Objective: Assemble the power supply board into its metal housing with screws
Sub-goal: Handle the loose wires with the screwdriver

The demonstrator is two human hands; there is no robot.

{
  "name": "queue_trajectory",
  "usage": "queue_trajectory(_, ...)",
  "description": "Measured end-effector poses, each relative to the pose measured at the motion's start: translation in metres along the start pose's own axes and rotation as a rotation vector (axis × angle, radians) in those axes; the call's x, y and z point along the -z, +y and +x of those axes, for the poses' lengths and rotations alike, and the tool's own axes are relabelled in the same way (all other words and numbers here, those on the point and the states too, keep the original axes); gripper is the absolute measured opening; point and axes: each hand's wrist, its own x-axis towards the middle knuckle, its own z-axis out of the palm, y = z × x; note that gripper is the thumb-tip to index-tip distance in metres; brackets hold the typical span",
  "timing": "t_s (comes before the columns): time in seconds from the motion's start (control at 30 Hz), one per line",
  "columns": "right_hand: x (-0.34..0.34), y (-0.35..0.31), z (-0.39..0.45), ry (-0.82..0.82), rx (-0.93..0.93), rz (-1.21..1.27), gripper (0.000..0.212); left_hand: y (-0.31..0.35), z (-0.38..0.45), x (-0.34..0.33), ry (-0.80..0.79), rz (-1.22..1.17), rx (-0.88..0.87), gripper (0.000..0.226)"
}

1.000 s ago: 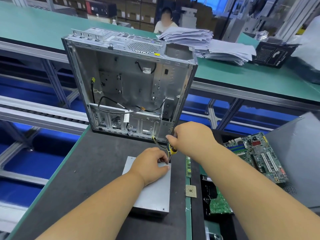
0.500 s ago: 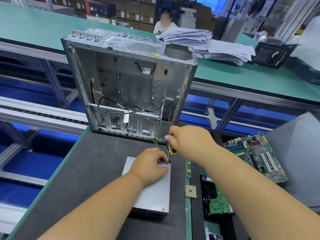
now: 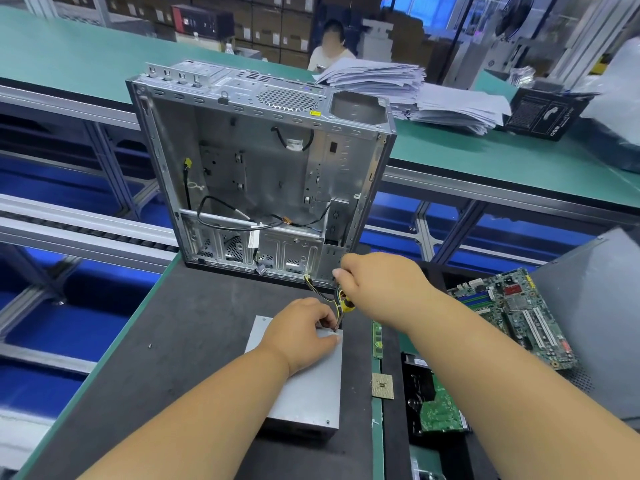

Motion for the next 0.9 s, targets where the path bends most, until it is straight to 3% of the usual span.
queue_trajectory(0.1, 0.005, 0.0, -0.002, -0.03, 0.039, 0.218, 0.017, 0.001, 0.0, 0.001, 0.0, -0.006, 0.002, 0.017)
queue_trajectory(0.17, 0.008, 0.001, -0.002, -0.026, 0.048, 0.274, 0.02, 0.001, 0.0, 0.0, -0.002, -0.014, 0.003, 0.017)
queue_trajectory(0.33, 0.001, 0.001, -0.003, 0.05, 0.011, 0.055, 0.034, 0.001, 0.0, 0.0, -0.001, -0.006, 0.007, 0.013)
queue_trajectory(0.4, -0.003, -0.001, -0.004, 0.042, 0.005, 0.082, 0.039, 0.001, 0.001, 0.0, -0.001, -0.01, 0.006, 0.014)
queue_trajectory(0.5, 0.0, -0.002, -0.004, 0.011, 0.012, 0.195, 0.021, 0.001, 0.0, 0.0, 0.007, -0.008, 0.005, 0.013)
queue_trajectory(0.8, -0.006, 0.001, -0.003, 0.081, -0.037, 0.035, 0.036, 0.002, 0.0, 0.001, 0.003, -0.001, 0.008, 0.014)
queue_trajectory(0.9, -0.008, -0.001, -0.003, 0.098, -0.024, 0.147, 0.023, 0.002, 0.0, 0.001, 0.012, -0.014, -0.003, 0.015)
